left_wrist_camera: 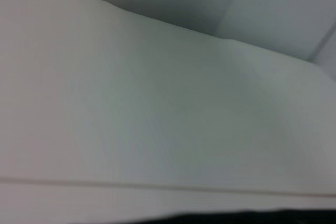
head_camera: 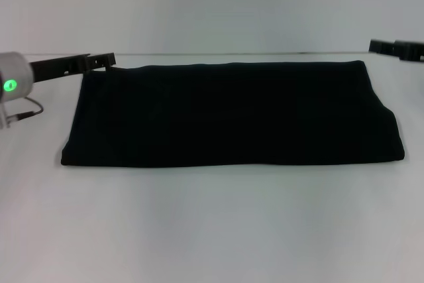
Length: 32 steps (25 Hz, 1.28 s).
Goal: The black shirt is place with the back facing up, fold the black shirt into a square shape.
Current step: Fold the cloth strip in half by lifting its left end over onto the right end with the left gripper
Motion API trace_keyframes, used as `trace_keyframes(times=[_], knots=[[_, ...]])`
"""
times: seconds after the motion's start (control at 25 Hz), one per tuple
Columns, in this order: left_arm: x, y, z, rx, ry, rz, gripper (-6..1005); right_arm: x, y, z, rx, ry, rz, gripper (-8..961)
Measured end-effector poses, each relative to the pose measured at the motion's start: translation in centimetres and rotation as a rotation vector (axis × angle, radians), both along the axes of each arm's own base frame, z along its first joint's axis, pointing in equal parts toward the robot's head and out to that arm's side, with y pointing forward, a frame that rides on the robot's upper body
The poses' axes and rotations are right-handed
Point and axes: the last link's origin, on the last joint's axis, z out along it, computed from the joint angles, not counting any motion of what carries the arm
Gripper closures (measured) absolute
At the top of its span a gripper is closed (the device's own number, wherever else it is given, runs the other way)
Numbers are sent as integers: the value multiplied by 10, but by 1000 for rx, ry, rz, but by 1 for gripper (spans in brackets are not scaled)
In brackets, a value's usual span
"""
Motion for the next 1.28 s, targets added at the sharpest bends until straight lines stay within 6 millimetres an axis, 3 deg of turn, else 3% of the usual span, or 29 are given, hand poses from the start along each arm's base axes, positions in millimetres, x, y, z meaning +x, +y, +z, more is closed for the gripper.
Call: trace_keyframes(times=[0.08, 0.32, 0.52, 0.76, 1.08, 1.28], knots=[[0, -14, 7, -58, -60, -7, 289, 3, -15, 0, -46, 59, 18, 254], [1, -54, 18, -225, -193, -46, 259, 12, -55, 1, -122, 222, 67, 255], [-7, -74, 17, -301, -239, -47, 259, 26, -73, 5, -138, 252, 48, 254], [-19, -87, 15, -317, -239, -13, 260, 39, -80, 13, -124, 244, 5, 244], [-26, -94, 10, -373, -239, 63, 260, 42, -75, 14, -107, 225, -19, 245], [-29, -94, 2, -434, -298, 219, 259, 38, -70, 14, -99, 221, -19, 245]])
